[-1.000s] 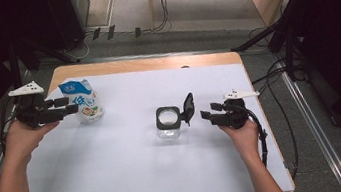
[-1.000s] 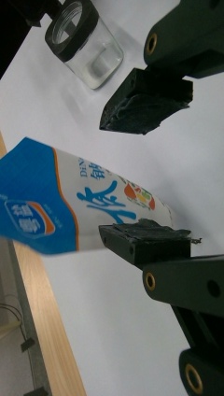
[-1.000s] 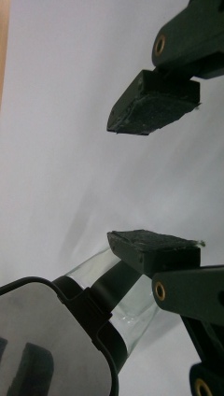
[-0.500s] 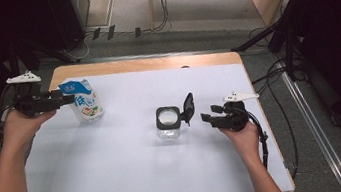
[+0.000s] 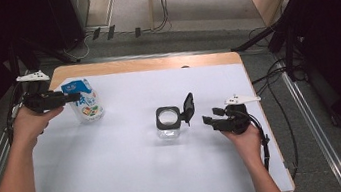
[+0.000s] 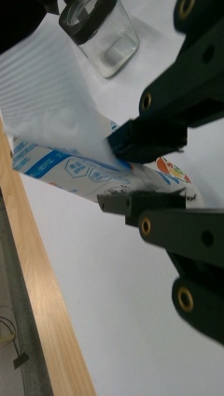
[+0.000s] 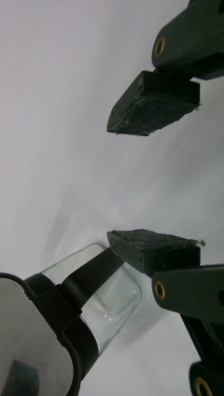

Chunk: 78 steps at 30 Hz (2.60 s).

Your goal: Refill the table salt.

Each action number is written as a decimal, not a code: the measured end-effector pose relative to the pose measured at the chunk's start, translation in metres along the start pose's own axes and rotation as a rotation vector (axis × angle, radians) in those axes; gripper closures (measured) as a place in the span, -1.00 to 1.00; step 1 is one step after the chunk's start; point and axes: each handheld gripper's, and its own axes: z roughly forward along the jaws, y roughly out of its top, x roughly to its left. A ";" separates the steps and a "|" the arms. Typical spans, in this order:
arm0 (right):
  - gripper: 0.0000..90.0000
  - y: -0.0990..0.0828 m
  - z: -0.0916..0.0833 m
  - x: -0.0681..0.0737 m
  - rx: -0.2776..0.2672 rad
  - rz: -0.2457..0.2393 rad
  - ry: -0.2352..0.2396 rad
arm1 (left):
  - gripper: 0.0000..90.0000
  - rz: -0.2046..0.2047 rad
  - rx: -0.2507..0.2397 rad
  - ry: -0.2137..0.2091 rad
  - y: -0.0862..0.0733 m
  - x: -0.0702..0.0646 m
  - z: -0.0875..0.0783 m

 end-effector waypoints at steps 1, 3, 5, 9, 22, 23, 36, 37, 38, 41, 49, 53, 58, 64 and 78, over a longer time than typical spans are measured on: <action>-0.07 0.000 0.000 0.000 0.001 0.003 0.001 | 0.76 -0.006 0.001 -0.006 0.000 0.000 0.000; -0.07 0.000 0.000 0.000 -0.001 0.002 0.003 | 0.85 0.004 0.008 -0.004 0.001 -0.001 0.000; -0.07 0.000 0.000 0.000 -0.003 0.002 0.005 | 0.94 -0.001 0.013 0.003 0.001 -0.003 0.000; -0.06 0.000 0.001 0.000 -0.001 -0.001 0.006 | 0.98 -0.001 0.023 0.014 0.004 -0.011 0.001; -0.05 0.002 0.001 0.001 -0.004 0.002 0.010 | 1.00 -0.008 0.002 -0.007 0.018 -0.042 0.000; -0.04 0.002 0.000 0.001 -0.004 0.002 0.010 | 1.00 -0.015 -0.003 -0.013 0.019 -0.045 0.000; 0.08 0.015 -0.012 0.015 -0.018 -0.017 0.039 | 1.00 -0.043 -0.042 -0.120 0.014 -0.082 0.004; 0.08 0.016 -0.014 0.018 -0.024 -0.023 0.047 | 1.00 -0.034 -0.035 -0.117 0.015 -0.085 0.004; 0.08 0.017 -0.016 0.020 -0.027 -0.029 0.050 | 1.00 -0.027 -0.032 -0.123 0.016 -0.089 0.003; 0.09 0.018 -0.022 0.028 -0.031 -0.031 0.069 | 1.00 -0.002 -0.029 -0.126 0.019 -0.098 0.001; 0.26 0.014 -0.037 0.055 -0.018 -0.073 0.104 | 1.00 0.007 -0.032 -0.152 0.023 -0.110 0.000; 0.32 0.011 -0.041 0.069 -0.031 -0.098 0.123 | 1.00 0.011 -0.028 -0.176 0.025 -0.114 0.003; 0.33 0.006 -0.043 0.086 -0.026 -0.124 0.148 | 1.00 0.026 -0.018 -0.176 0.029 -0.120 0.007; 0.36 0.004 -0.037 0.109 -0.016 -0.157 0.191 | 1.00 0.039 -0.018 -0.186 0.031 -0.128 0.012; 0.31 0.001 -0.006 0.142 0.021 -0.203 0.264 | 1.00 0.042 -0.004 -0.196 0.027 -0.141 0.009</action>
